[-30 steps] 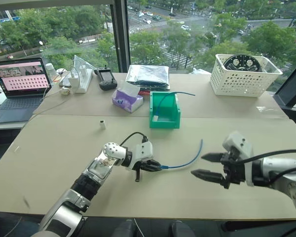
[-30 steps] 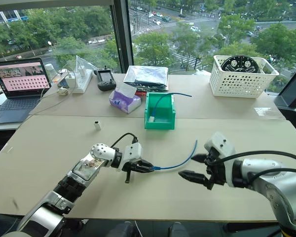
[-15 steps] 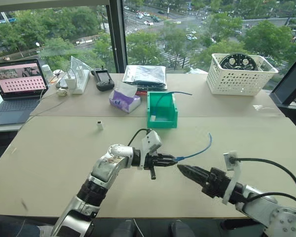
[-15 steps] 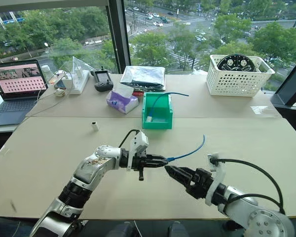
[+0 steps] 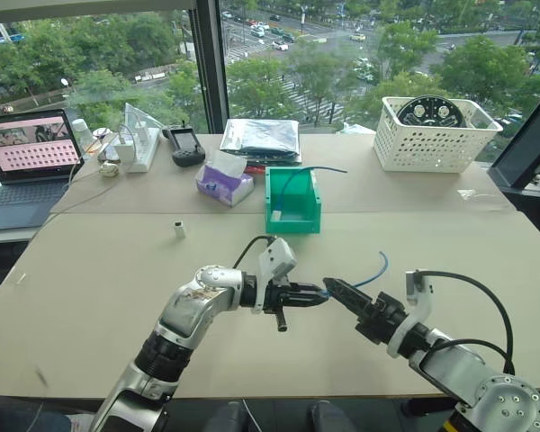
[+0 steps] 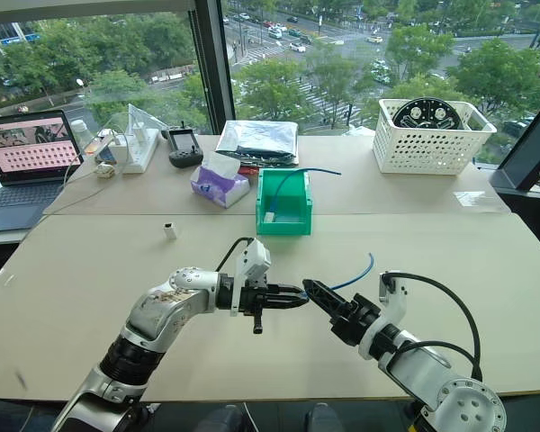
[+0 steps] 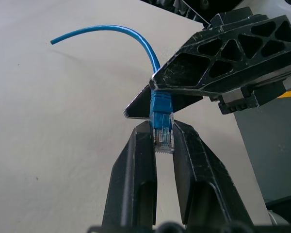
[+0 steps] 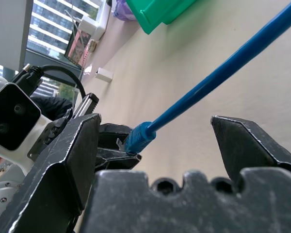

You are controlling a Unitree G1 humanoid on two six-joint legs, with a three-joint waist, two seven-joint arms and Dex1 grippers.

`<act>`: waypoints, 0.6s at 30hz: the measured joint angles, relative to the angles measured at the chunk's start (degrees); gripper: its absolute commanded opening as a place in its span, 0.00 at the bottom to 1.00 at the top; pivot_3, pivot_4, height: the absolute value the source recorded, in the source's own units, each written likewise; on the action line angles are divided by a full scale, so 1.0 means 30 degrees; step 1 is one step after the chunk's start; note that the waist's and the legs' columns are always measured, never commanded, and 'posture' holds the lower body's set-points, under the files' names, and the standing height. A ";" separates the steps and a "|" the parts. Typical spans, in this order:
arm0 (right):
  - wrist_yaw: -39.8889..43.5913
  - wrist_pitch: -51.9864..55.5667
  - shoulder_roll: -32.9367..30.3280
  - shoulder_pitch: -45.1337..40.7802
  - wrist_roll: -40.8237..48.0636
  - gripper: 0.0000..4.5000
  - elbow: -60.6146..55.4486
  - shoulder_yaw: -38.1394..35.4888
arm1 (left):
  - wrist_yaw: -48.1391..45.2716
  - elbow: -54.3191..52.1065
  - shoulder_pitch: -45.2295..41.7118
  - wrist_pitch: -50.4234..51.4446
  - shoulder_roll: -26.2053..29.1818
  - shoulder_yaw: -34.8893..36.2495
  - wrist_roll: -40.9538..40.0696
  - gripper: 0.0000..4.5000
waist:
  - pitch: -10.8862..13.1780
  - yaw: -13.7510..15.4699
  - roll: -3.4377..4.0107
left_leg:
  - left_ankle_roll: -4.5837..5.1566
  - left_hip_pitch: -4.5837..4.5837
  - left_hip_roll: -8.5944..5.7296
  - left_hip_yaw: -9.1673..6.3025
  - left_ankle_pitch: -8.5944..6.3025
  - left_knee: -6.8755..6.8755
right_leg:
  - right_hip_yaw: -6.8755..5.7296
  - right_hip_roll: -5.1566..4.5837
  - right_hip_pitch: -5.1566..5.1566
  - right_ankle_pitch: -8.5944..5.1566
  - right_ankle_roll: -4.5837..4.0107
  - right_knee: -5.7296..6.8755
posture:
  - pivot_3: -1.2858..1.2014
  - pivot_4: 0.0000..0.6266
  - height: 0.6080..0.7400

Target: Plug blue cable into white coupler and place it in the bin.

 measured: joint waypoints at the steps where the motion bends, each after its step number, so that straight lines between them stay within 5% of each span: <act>1: -0.0662 -0.0416 -0.0158 0.0203 0.0695 0.88 0.0185 0.0256 | 0.0024 -0.0015 0.0000 0.0006 0.0008 -0.0002 -0.0003 0.06 | 0.0000 0.0005 -0.0001 | 0.0000 -0.0002 -0.0001 0.0000 0.0000 0.0000 | 0.0000 0.0000 0.0000 -0.0001 0.0001 -0.0003 | 0.52 0.24 0.91; 3: -0.2303 -0.1632 -0.0954 0.0876 0.2612 0.79 0.0640 0.1200 | 0.0032 -0.0126 0.0000 0.0041 0.0100 -0.0059 -0.0022 0.06 | 0.0001 -0.0001 0.0000 | 0.0001 -0.0006 -0.0003 0.0001 0.0000 0.0000 | 0.0002 -0.0005 0.0002 -0.0002 0.0004 -0.0011 | 0.52 0.24 0.91; 13: -0.7326 -0.8685 -0.6375 0.3621 1.0366 0.01 0.1040 0.6813 | -0.0072 -0.0351 0.0000 -0.0007 0.0225 -0.0273 -0.0108 0.06 | 0.0005 -0.0013 -0.0005 | 0.0005 -0.0018 0.0004 0.0014 0.0001 -0.0008 | 0.0013 -0.0008 0.0013 -0.0082 0.0130 -0.0037 | 0.52 0.24 0.91; 18: -0.7837 -1.1337 -0.8229 0.4142 1.1760 0.01 0.0987 0.8539 | -0.0017 -0.0351 -0.0001 -0.0082 0.0209 -0.0304 -0.0089 0.06 | 0.0007 0.0015 -0.0010 | 0.0010 -0.0030 0.0005 0.0012 0.0002 -0.0006 | 0.0009 -0.0009 0.0018 -0.0085 0.0135 -0.0055 | 0.52 0.24 0.91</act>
